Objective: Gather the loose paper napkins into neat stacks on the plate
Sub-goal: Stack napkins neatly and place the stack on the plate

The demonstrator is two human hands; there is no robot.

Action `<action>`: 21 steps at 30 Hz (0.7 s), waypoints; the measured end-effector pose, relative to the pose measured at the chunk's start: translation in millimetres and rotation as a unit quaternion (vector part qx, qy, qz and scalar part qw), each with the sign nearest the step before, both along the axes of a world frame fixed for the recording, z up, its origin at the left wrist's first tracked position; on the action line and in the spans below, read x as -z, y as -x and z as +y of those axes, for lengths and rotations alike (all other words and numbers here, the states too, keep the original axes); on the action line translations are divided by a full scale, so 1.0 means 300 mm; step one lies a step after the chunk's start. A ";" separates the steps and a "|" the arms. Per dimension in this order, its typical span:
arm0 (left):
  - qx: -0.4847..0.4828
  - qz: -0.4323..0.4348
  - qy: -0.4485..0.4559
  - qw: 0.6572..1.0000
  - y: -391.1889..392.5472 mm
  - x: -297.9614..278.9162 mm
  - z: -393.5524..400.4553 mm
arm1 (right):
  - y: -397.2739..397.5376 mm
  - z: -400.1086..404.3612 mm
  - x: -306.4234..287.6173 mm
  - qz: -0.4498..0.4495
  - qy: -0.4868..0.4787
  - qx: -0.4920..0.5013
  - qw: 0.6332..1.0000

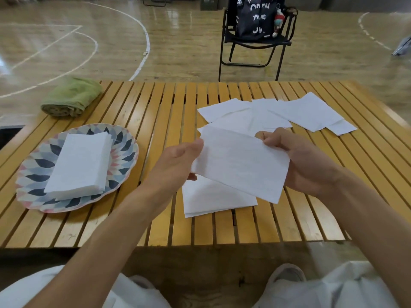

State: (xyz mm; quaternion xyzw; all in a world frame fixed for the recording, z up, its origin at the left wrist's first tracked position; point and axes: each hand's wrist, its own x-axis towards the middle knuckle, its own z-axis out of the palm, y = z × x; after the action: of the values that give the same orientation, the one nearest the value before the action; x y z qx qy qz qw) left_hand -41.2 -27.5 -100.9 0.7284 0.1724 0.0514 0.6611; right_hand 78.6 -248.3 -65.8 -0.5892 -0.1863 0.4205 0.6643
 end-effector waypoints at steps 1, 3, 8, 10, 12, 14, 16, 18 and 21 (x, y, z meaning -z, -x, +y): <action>0.011 -0.008 0.006 1.000 0.003 0.002 0.004 | -0.003 -0.001 0.006 0.006 -0.001 0.001 1.000; 0.014 -0.026 0.016 0.999 0.011 0.008 0.009 | -0.004 -0.004 0.022 0.022 -0.006 0.022 0.999; -0.083 -0.026 0.059 0.994 0.017 0.025 0.020 | 0.014 0.013 0.075 0.113 -0.003 0.049 0.992; -0.099 -0.016 0.064 0.993 0.022 0.031 0.021 | 0.026 0.023 0.092 0.105 0.031 0.066 0.992; -0.095 -0.003 0.053 0.994 0.028 0.035 0.021 | 0.031 0.030 0.104 0.045 0.103 0.095 0.989; -0.077 0.025 0.013 0.997 0.035 0.038 0.022 | 0.031 0.033 0.120 -0.035 0.185 0.116 0.975; -0.055 0.053 -0.062 0.995 0.046 0.041 0.023 | 0.032 0.033 0.129 -0.126 0.254 0.118 0.952; -0.029 0.072 -0.152 0.985 0.059 0.042 0.026 | 0.036 0.034 0.137 -0.203 0.308 0.103 0.924; 0.008 0.120 -0.264 0.957 0.069 0.059 0.032 | 0.046 0.037 0.148 -0.270 0.361 0.062 0.890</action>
State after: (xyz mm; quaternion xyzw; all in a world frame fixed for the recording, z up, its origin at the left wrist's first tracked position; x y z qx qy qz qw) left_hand -61.8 -18.0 -118.5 0.8790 0.2252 0.0023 0.4203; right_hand 64.6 -237.3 -110.3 -0.8897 -0.1571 0.2410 0.3545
